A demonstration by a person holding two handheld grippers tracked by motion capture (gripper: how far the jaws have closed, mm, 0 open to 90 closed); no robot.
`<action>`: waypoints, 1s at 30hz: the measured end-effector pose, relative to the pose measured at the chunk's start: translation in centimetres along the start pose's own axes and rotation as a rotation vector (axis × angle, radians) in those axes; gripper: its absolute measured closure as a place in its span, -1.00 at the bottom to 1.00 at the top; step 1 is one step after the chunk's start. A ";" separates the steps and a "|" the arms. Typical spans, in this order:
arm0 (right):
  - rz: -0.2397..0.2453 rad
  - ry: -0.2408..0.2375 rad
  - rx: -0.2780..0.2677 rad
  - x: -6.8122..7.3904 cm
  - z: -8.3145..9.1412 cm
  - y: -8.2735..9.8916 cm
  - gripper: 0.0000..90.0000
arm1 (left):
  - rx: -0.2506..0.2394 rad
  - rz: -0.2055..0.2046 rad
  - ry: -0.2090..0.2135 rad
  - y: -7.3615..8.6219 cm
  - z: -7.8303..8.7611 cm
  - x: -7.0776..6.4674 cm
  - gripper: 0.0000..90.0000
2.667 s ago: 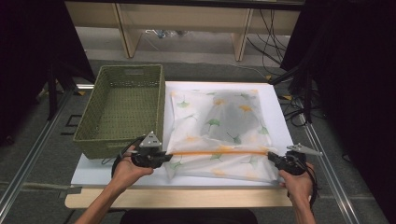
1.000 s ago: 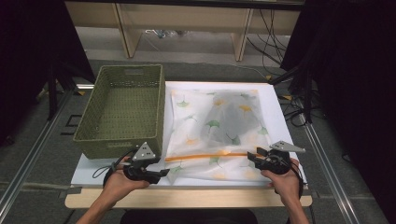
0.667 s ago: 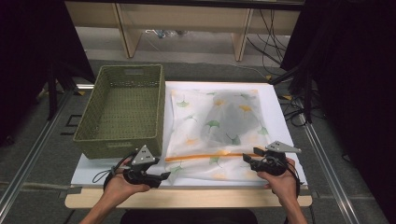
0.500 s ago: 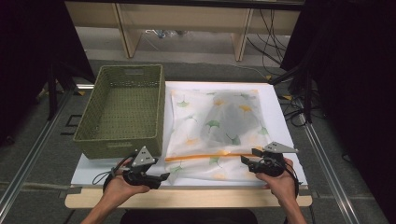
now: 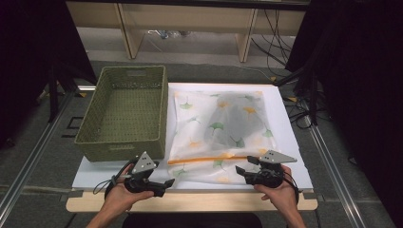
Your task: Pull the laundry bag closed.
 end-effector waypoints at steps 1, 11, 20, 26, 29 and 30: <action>-0.011 0.001 0.000 0.2 0.1 0.1 -0.21 | 0.015 -0.009 -0.004 0.1 0.1 0.0 -0.64; 0.009 0.041 -0.004 0.0 2.2 1.0 -0.22 | 0.016 -0.028 -0.010 0.8 0.7 -0.9 -0.64; -0.003 0.048 -0.003 -0.2 3.8 2.1 -0.24 | 0.027 -0.041 -0.015 0.9 0.6 -0.6 -0.60; -0.005 0.067 -0.014 -0.2 4.4 2.6 -0.24 | 0.040 -0.062 -0.021 0.8 0.6 -0.4 -0.58; 0.008 0.087 -0.002 -0.5 4.5 2.6 -0.24 | 0.030 -0.061 -0.027 0.7 0.6 -0.3 -0.59; -0.009 0.089 -0.003 -0.4 4.3 2.7 -0.24 | 0.028 -0.045 -0.025 0.7 0.5 -0.3 -0.59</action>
Point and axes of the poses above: each handheld gripper's, and its own axes: z roughly backward along the jaws, y roughly out of its underside, x roughly to its left, the point moved 7 cm from there along -z, roughly forward along the jaws, and after that the axes turned 2 degrees about -z, right-handed, at the moved point
